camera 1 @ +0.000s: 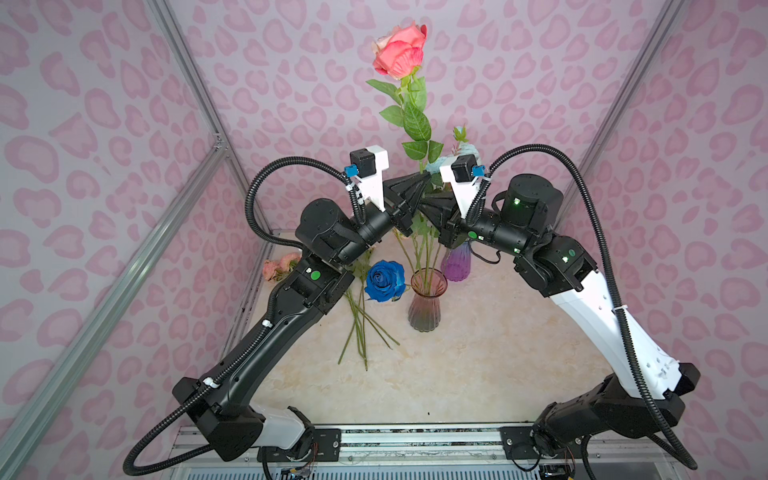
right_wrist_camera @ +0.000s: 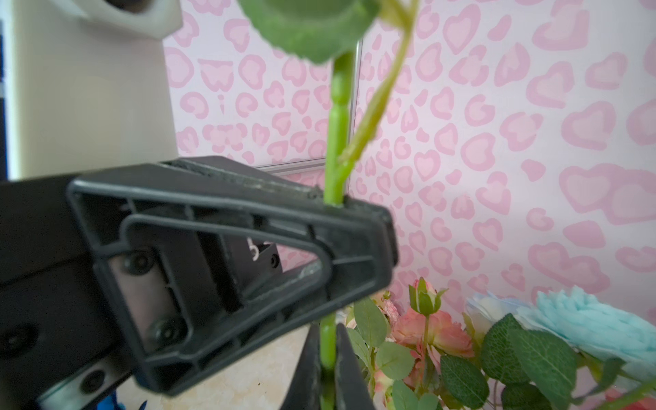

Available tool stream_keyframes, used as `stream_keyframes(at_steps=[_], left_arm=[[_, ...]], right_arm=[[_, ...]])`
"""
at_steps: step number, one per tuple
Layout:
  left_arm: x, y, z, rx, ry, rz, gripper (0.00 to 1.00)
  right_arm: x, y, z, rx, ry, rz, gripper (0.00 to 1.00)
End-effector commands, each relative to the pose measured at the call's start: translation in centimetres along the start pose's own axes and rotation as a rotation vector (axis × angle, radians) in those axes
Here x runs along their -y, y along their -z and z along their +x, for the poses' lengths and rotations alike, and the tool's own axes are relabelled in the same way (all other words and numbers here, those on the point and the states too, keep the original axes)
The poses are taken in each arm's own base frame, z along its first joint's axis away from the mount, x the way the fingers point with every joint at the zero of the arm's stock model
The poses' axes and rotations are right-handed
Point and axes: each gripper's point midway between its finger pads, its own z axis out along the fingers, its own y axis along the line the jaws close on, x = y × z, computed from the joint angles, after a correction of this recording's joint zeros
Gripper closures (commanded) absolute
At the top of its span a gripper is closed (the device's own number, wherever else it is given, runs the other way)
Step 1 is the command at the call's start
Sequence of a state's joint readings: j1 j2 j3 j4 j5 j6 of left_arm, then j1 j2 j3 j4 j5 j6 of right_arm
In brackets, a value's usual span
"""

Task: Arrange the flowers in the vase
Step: 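Raise the pink rose toward the vases while the right gripper rises to meet it, then close the right gripper on the pink rose stem while the left gripper releases and lowers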

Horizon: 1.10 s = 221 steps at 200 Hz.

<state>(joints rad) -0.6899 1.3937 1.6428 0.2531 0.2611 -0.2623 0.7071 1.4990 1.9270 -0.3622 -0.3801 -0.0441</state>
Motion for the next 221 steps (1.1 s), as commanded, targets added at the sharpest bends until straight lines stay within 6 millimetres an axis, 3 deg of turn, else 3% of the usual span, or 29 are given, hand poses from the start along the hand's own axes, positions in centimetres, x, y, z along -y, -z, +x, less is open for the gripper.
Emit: stream_keyframes(at_steps=[1, 29, 39, 65, 101, 123, 142, 170, 195, 206, 209, 221], left_arm=[[0.9, 0.7, -1.6, 0.044, -0.034, 0.029, 0.93], [1.1, 0.9, -1.4, 0.036, -0.039, 0.034, 0.88], [1.1, 0.9, -1.4, 0.033, -0.041, 0.036, 0.79], [1.3, 1.3, -1.7, 0.032, -0.048, 0.037, 0.46], [1.9, 2.8, -2.8, 0.035, -0.084, 0.032, 0.31], [2.5, 4.5, -4.1, 0.054, -0.108, 0.023, 0.27], [3.4, 5.8, -7.0, 0.108, -0.138, 0.017, 0.25], [2.1, 7.3, -8.8, 0.081, -0.179, -0.108, 0.25], [-0.6, 9.8, -7.6, 0.061, -0.196, -0.265, 0.25], [-1.2, 11.0, -6.4, 0.045, -0.185, -0.300, 0.25], [-1.4, 11.4, -6.2, 0.042, -0.182, -0.308, 0.25], [-1.8, 12.7, -5.0, 0.037, -0.150, -0.332, 0.25]], right_arm=[[1.0, 0.0, -0.4, 0.033, 0.001, 0.060, 0.96], [1.5, 0.0, -0.5, 0.054, -0.006, 0.091, 1.00], [1.5, -0.1, -0.4, 0.058, -0.006, 0.090, 1.00], [2.2, 0.0, -0.5, 0.072, -0.004, 0.131, 1.00], [3.0, 0.8, -0.8, 0.076, 0.009, 0.188, 1.00], [2.8, 1.5, -0.2, 0.080, 0.001, 0.190, 1.00], [2.8, 2.2, 0.8, 0.069, -0.003, 0.198, 1.00], [2.5, 2.4, 3.1, 0.037, -0.027, 0.190, 1.00], [3.0, 2.2, 5.9, -0.014, -0.028, 0.224, 1.00], [3.2, 2.3, 6.2, -0.010, -0.024, 0.238, 1.00], [3.3, 2.0, 7.6, -0.037, -0.027, 0.240, 1.00], [3.6, 1.9, 8.5, -0.044, -0.028, 0.257, 1.00]])
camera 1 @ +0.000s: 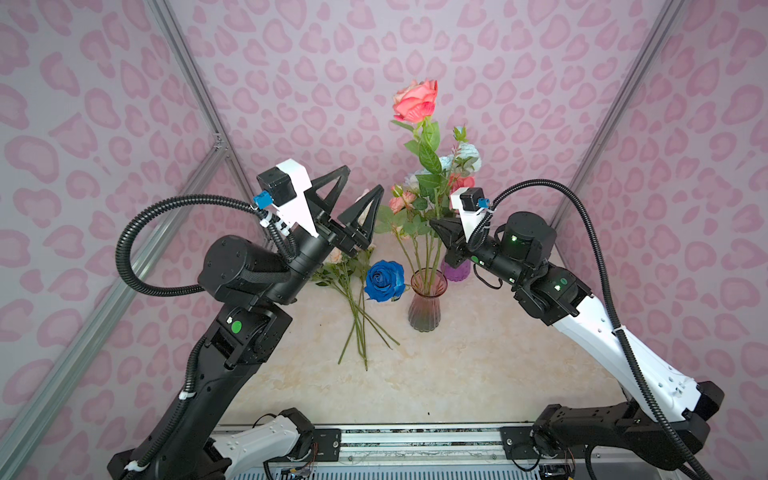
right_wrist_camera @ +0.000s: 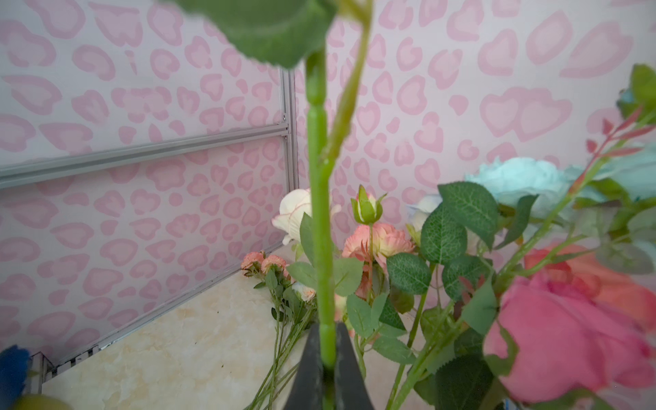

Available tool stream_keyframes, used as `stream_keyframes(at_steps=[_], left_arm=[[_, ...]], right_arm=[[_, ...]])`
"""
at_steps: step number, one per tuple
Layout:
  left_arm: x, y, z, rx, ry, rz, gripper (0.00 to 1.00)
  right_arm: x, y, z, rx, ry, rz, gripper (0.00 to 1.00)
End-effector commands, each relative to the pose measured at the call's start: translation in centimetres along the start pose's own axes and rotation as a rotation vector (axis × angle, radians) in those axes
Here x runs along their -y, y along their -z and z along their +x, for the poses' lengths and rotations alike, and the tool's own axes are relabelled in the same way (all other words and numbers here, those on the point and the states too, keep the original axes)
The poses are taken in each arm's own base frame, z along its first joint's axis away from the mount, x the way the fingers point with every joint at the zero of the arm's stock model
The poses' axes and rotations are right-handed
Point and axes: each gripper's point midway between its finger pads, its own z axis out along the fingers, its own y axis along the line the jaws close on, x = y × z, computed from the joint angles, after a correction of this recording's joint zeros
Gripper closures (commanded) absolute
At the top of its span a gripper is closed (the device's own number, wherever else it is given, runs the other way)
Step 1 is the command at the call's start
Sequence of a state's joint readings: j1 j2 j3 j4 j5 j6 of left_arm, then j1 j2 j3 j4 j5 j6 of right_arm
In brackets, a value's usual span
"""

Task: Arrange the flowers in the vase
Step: 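Close the right gripper on the pink rose stem while the left gripper releases and lowers, then carry the pink rose to the blue-purple vase, lower its stem in, open right gripper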

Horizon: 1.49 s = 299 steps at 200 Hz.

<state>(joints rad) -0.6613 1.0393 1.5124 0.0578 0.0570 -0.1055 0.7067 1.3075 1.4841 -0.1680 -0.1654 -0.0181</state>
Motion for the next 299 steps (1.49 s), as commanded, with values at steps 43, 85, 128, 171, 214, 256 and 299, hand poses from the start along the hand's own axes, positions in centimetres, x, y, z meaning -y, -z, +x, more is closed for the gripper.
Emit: stream_keyframes(at_steps=[43, 85, 128, 171, 214, 256, 299], left_arm=[[-2.6, 5.5, 6.8, -0.119, 0.059, -0.137, 0.26], [-3.9, 8.4, 8.9, -0.153, 0.070, -0.218, 0.25], [-4.6, 9.7, 11.9, -0.196, 0.119, -0.254, 0.25], [-4.8, 10.2, 13.5, -0.226, 0.134, -0.267, 0.26], [-5.0, 10.6, 14.9, -0.252, 0.142, -0.281, 0.26], [-5.5, 11.6, 16.4, -0.267, 0.158, -0.310, 0.26], [-6.1, 11.8, 17.8, -0.286, 0.168, -0.340, 0.26]], right_arm=[[1.6, -0.9, 2.7, 0.008, 0.004, 0.084, 1.00], [2.2, -0.6, 4.5, 0.039, -0.065, 0.121, 1.00], [2.8, -0.1, 7.5, 0.032, -0.140, 0.157, 0.96], [3.0, 0.3, 9.2, 0.019, -0.161, 0.176, 0.89], [2.2, -0.1, 11.3, -0.040, -0.167, 0.139, 0.78], [2.3, 0.6, 11.9, -0.053, -0.193, 0.164, 0.65], [2.3, 1.7, 11.9, -0.074, -0.204, 0.171, 0.55]])
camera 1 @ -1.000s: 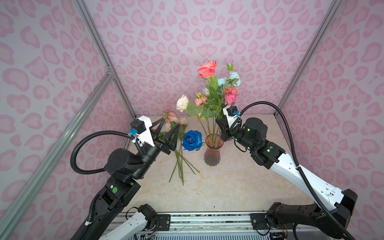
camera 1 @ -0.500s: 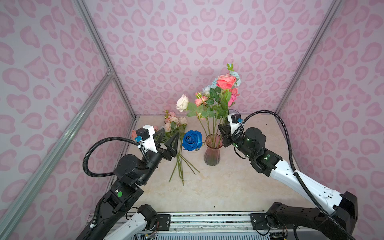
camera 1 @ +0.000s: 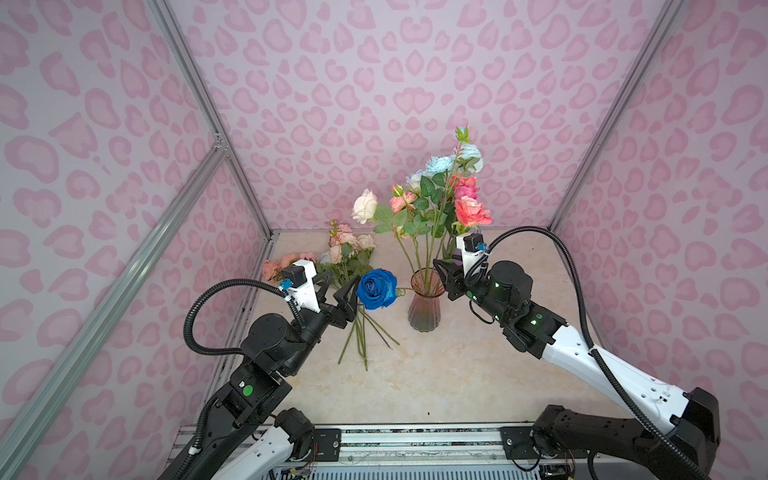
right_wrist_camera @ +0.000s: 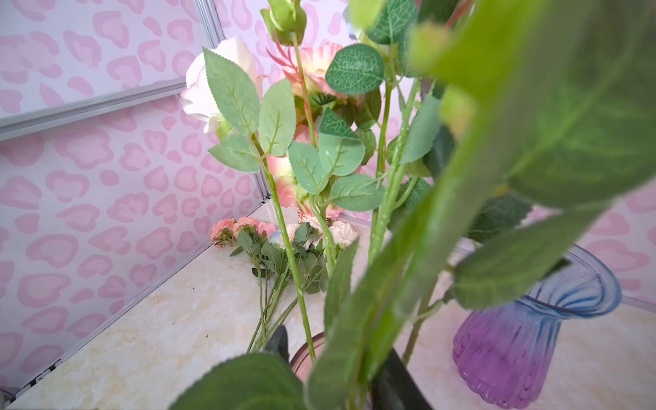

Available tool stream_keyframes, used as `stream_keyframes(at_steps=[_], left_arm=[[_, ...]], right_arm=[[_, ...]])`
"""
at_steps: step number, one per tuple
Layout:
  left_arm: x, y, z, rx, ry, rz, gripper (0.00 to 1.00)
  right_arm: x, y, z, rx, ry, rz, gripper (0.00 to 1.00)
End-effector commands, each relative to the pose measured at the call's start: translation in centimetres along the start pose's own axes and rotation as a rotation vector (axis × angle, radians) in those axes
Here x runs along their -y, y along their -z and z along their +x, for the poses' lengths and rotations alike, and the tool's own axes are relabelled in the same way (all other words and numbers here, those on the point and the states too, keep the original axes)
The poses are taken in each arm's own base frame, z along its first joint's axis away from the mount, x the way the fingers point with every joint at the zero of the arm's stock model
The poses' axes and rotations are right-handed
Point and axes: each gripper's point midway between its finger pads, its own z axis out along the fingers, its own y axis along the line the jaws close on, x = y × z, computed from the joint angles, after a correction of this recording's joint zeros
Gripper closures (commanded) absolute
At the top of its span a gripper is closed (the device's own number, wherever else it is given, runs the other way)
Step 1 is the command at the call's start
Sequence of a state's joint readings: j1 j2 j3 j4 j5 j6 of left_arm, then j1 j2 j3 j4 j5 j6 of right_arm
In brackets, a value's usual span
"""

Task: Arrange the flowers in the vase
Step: 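Carry the pink rose to the blue-purple vase, lower its stem in, open right gripper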

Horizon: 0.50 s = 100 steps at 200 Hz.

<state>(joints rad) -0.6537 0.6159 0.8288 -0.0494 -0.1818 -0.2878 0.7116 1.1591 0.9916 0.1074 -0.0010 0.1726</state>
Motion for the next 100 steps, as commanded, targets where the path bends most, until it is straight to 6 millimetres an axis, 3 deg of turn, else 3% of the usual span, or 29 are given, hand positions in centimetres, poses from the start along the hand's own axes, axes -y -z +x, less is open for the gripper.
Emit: stream_keyframes(at_steps=[1, 50, 76, 100], left_arm=[[-0.5, -0.1, -0.3, 0.026, 0.021, -0.026, 0.26], [-2.3, 0.0, -0.6, 0.044, 0.025, -0.132, 0.25], [-3.6, -0.1, -0.1, 0.033, 0.038, -0.206, 0.26], [-6.2, 0.2, 0.5, 0.038, 0.057, -0.355, 0.26]], right_arm=[[0.2, 0.4, 0.5, -0.019, -0.015, 0.008, 0.55], [-0.1, 1.1, -0.4, -0.029, 0.011, 0.003, 0.47], [0.0, 1.5, 0.1, -0.047, 0.023, 0.001, 0.38], [0.3, 2.5, -0.2, -0.042, 0.020, 0.016, 0.31]])
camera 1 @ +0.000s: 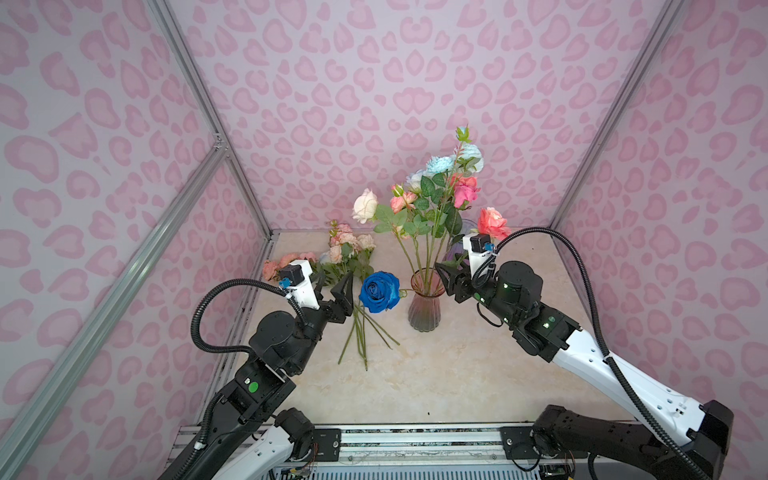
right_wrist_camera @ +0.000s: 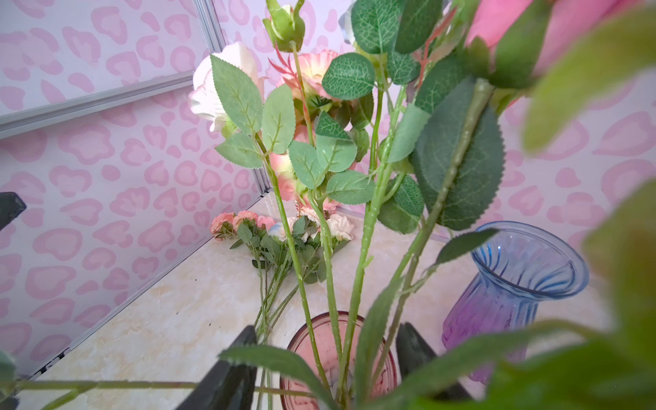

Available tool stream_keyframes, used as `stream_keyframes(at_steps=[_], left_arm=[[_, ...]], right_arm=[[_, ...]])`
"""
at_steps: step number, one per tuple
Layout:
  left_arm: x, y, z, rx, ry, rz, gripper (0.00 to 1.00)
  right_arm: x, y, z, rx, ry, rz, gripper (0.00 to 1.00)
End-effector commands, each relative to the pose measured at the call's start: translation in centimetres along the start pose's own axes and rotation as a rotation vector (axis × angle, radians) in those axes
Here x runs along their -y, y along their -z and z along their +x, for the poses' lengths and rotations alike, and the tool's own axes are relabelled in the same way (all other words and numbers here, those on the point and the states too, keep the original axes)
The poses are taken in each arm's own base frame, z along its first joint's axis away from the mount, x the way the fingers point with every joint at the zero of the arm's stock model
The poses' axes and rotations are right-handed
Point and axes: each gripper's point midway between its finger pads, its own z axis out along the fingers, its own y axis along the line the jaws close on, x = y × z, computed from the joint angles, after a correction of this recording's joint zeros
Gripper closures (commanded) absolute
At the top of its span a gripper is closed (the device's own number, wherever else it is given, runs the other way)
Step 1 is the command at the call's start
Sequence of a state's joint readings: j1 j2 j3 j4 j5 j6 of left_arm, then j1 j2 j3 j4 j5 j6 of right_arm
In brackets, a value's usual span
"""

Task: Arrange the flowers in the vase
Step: 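Carry the pink rose to the blue-purple vase, lower its stem in, open right gripper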

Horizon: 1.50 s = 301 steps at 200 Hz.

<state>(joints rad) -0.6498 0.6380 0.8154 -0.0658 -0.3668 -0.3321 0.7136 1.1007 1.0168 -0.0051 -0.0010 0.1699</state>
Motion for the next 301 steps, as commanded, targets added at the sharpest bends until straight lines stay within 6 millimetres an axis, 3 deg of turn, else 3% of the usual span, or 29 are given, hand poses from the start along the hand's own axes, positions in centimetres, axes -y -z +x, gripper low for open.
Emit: stream_keyframes(at_steps=[1, 98, 124, 207, 257, 301], left_arm=[[-2.8, -0.1, -0.2, 0.028, 0.030, -0.163, 0.26], [-3.4, -1.3, 0.8, -0.015, 0.052, -0.202, 0.26], [-3.3, -1.5, 1.2, -0.030, 0.050, -0.190, 0.26], [-2.3, -2.5, 2.0, -0.071, 0.057, -0.144, 0.26], [-2.3, -3.2, 3.1, -0.101, 0.055, -0.152, 0.25], [-2.7, -3.3, 3.7, -0.115, 0.051, -0.166, 0.25]], right_arm=[[0.3, 0.7, 0.4, -0.013, 0.014, 0.013, 0.31], [0.8, 2.5, 0.8, -0.040, 0.042, 0.025, 0.16], [0.8, 2.8, 1.2, -0.048, 0.030, 0.010, 0.01], [2.6, 4.1, 4.0, -0.067, -0.029, 0.031, 0.01], [3.4, 4.7, 5.2, -0.092, -0.024, 0.046, 0.01], [4.1, 5.2, 7.4, -0.142, -0.018, 0.065, 0.01]])
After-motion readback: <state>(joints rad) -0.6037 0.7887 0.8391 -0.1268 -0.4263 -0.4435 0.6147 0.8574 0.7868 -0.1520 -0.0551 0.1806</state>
